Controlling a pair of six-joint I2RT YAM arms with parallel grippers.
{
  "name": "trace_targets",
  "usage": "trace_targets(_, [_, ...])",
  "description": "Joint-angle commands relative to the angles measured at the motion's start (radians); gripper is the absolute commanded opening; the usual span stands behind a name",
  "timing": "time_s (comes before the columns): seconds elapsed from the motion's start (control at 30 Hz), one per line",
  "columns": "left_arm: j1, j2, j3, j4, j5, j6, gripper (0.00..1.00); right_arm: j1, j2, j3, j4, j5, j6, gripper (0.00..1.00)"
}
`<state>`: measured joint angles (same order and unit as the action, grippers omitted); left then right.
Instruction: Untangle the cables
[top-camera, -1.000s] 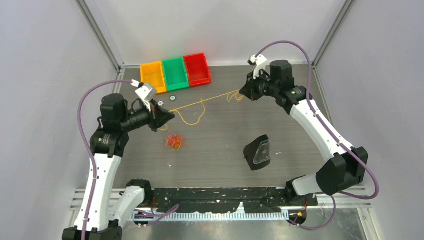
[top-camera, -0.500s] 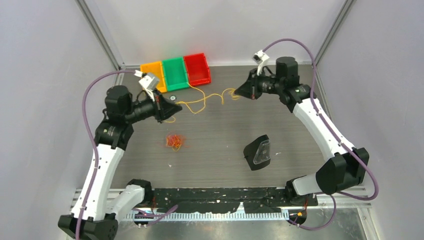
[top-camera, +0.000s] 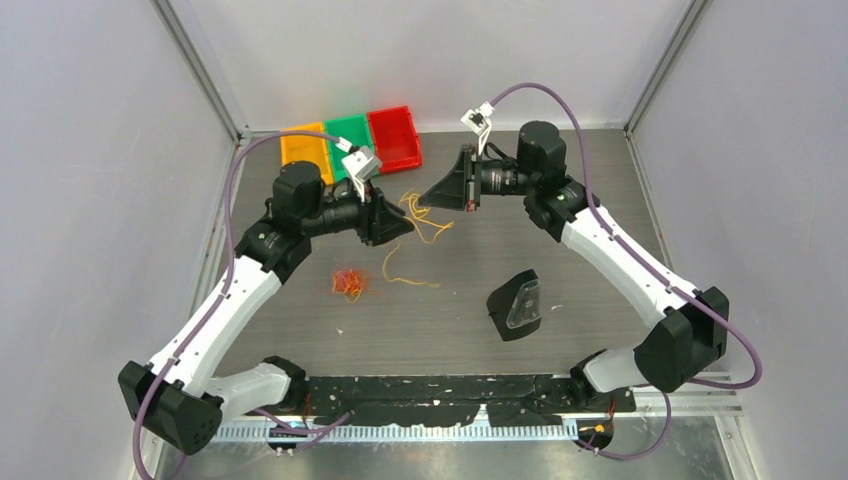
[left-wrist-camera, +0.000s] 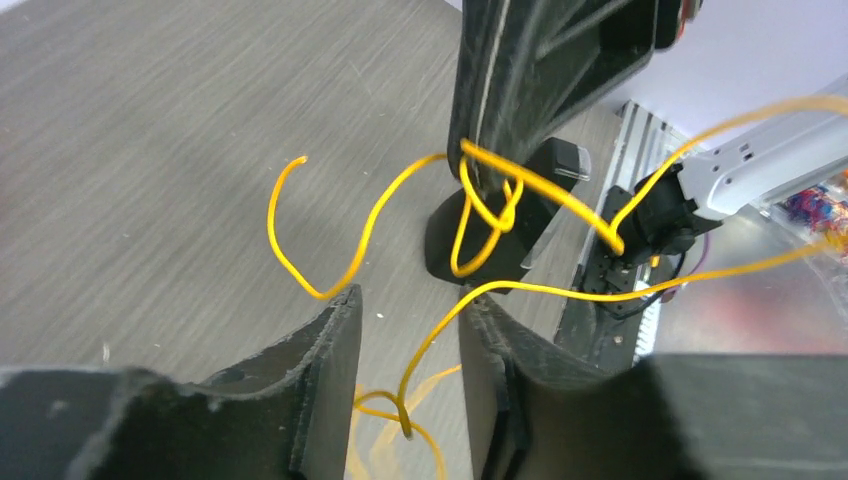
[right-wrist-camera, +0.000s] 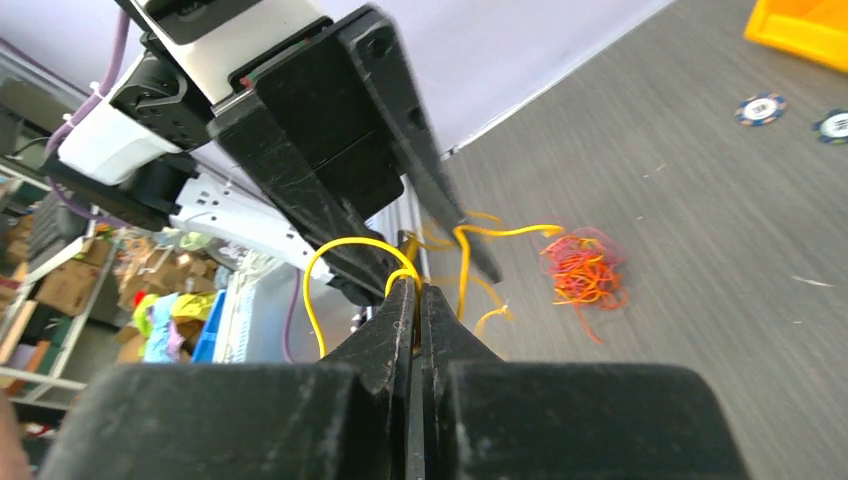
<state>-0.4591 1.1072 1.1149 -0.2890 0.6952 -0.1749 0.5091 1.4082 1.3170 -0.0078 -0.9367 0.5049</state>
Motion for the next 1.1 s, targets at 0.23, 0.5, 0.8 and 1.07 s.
trace_targets(0.23, [-0.038,0.002,0.029,0.078,0.017,0.033,0.64,0.040,0.019,-0.090,0.188,-0.067,0.152,0.05])
trace_targets(0.5, [-0.052,0.017,0.030,-0.002,-0.020,0.105,0.60,0.040,0.021,-0.094,0.290,-0.103,0.235,0.05])
trace_targets(0.8, [-0.032,-0.042,0.035,-0.015,-0.017,0.074,0.00,0.039,0.004,-0.094,0.280,-0.123,0.216,0.13])
trace_targets(1.07, [0.110,-0.082,0.076,-0.032,0.028,-0.022,0.00,-0.054,-0.005,-0.063,0.262,-0.099,0.224,0.48])
